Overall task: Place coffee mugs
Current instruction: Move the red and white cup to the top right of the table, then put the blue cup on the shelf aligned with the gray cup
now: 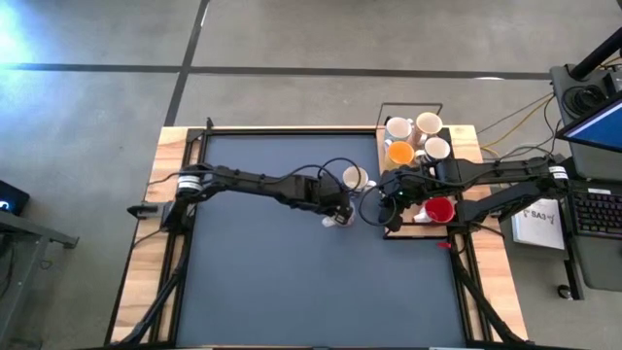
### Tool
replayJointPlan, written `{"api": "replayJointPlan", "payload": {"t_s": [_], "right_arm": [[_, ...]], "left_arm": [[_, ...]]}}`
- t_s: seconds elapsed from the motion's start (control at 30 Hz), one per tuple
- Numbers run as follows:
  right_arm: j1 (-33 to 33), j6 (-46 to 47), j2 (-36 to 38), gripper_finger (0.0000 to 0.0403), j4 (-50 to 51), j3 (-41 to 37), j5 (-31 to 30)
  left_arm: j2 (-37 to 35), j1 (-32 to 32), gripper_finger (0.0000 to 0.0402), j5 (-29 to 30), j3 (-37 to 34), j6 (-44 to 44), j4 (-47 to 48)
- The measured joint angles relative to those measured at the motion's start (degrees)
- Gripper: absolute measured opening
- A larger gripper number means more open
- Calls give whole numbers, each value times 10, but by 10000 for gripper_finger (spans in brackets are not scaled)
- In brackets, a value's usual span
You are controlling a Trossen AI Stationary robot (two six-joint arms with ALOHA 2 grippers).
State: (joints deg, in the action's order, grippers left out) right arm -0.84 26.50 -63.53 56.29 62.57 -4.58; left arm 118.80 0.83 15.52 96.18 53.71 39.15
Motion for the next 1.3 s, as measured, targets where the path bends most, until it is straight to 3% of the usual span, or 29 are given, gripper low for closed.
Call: {"api": "replayJointPlan", "payload": {"t_s": [0.47,1.03,1.3], "right_arm": [[0,1,0,54,-23,0,0],[0,20,0,54,-33,0,-1],[11,-74,-5,54,-109,-7,-1]], "left_arm": [[0,6,29,0,14,-36,-8],[-20,8,127,0,14,-50,18],[-75,5,133,5,14,-86,52]]}}
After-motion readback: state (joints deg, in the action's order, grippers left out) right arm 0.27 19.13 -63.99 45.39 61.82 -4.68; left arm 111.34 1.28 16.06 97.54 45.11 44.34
